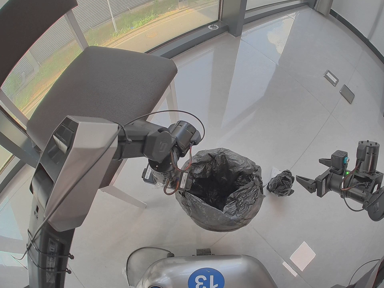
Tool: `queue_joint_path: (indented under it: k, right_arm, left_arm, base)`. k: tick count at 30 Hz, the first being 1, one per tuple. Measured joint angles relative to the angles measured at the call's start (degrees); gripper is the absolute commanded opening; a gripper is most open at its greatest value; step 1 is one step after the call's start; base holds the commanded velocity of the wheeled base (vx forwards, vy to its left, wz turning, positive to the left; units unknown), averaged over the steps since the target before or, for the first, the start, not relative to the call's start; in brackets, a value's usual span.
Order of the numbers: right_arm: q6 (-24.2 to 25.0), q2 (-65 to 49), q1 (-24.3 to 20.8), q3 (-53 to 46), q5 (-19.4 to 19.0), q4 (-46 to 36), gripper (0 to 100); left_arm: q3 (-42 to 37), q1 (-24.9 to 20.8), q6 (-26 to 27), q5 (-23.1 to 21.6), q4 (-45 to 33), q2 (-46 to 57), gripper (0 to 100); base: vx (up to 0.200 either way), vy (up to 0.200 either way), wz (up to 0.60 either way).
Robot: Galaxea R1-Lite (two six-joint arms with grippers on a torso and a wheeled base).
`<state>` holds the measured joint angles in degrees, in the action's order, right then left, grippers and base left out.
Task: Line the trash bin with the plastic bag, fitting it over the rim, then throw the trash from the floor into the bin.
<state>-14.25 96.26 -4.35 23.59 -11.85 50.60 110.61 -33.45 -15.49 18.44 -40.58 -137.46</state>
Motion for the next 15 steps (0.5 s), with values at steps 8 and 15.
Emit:
queue_joint_path:
  k: [8,15]
  right_arm:
    - [0.0,0.1,0.1,0.0,0.0,0.0,100]
    - [-0.1,0.7,0.2,0.0,0.0,-0.1,100]
  left_arm:
    - [-0.6,0.0,-2.1,-1.6,0.8,2.5,100]
    - [1.0,-3.9,-5.7,-3.7,0.4,3.3,100]
  base:
    - [0.0,0.0,0.0]
    - [0.0,0.0,0.0]
